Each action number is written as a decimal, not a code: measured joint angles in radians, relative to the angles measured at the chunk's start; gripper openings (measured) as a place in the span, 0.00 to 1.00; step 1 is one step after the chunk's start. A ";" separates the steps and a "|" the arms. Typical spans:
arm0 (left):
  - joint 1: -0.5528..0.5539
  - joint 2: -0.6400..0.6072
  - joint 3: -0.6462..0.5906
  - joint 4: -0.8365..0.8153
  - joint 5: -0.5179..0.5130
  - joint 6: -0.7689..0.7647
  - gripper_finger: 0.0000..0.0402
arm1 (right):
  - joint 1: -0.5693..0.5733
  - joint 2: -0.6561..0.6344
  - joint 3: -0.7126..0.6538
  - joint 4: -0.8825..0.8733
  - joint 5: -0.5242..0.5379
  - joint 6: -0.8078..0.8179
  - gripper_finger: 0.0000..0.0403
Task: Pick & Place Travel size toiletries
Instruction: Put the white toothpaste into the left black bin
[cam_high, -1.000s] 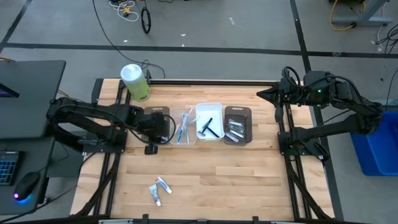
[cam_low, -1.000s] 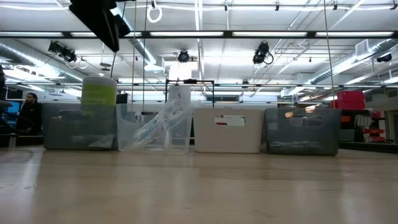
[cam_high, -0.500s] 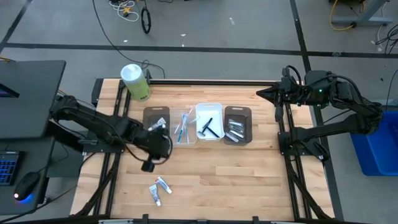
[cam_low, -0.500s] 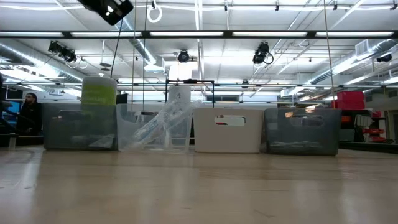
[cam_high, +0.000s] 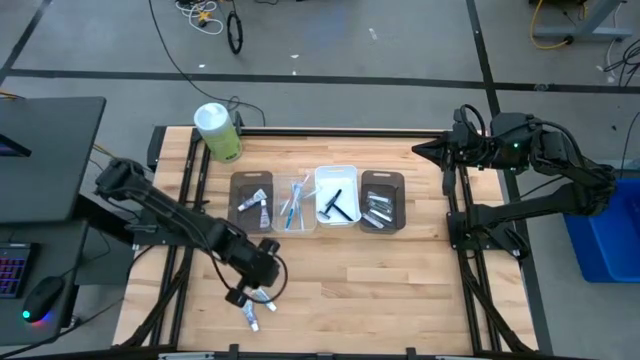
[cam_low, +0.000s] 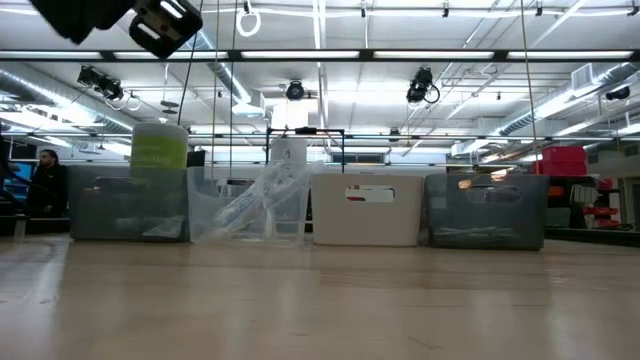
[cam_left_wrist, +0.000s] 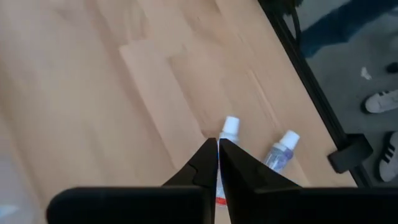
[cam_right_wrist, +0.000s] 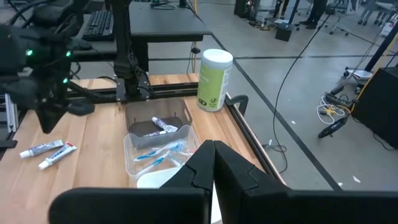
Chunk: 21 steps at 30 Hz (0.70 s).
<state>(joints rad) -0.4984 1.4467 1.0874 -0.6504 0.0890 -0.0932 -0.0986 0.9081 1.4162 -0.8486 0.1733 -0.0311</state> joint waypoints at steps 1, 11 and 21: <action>-0.008 0.014 0.000 0.009 0.005 -0.001 0.06 | 0.000 0.000 0.000 0.000 0.000 0.000 0.03; -0.059 0.102 0.000 0.037 0.004 -0.001 0.16 | 0.000 0.000 0.000 0.000 0.000 0.000 0.03; -0.079 0.194 -0.001 0.031 0.005 -0.028 0.38 | 0.000 0.000 0.000 -0.002 0.000 0.000 0.03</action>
<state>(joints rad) -0.5771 1.6406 1.0863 -0.6195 0.0942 -0.1212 -0.0986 0.9085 1.4162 -0.8501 0.1736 -0.0311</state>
